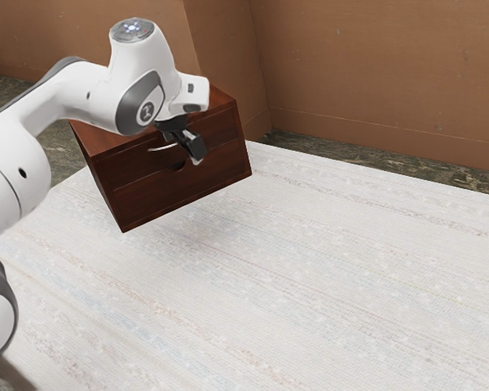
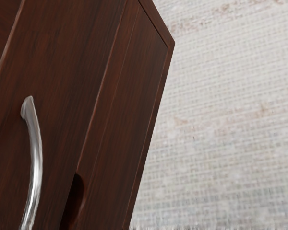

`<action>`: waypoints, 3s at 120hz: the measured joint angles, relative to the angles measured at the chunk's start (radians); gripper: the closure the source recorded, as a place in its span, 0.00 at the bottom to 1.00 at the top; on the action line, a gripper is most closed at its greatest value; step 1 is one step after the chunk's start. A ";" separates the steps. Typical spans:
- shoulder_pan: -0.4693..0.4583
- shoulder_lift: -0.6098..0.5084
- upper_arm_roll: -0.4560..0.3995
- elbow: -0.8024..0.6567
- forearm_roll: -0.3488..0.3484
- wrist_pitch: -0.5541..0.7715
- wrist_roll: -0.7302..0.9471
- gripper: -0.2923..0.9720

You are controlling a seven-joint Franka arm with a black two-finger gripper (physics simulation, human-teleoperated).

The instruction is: Pull the drawer handle with one arm to open the drawer

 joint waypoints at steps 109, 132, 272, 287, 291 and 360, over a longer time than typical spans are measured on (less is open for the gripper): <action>0.023 0.029 0.035 -0.004 -0.041 0.077 0.220 0.23; 0.021 0.029 0.039 -0.004 -0.054 0.079 0.235 0.28; -0.008 -0.169 0.034 -0.285 -0.088 0.122 0.151 0.55; -0.013 -0.198 0.031 -0.316 -0.094 0.125 0.138 0.60; -0.015 -0.202 0.031 -0.325 -0.094 0.128 0.134 0.59; -0.039 -0.280 0.022 -0.441 -0.094 0.170 0.067 0.52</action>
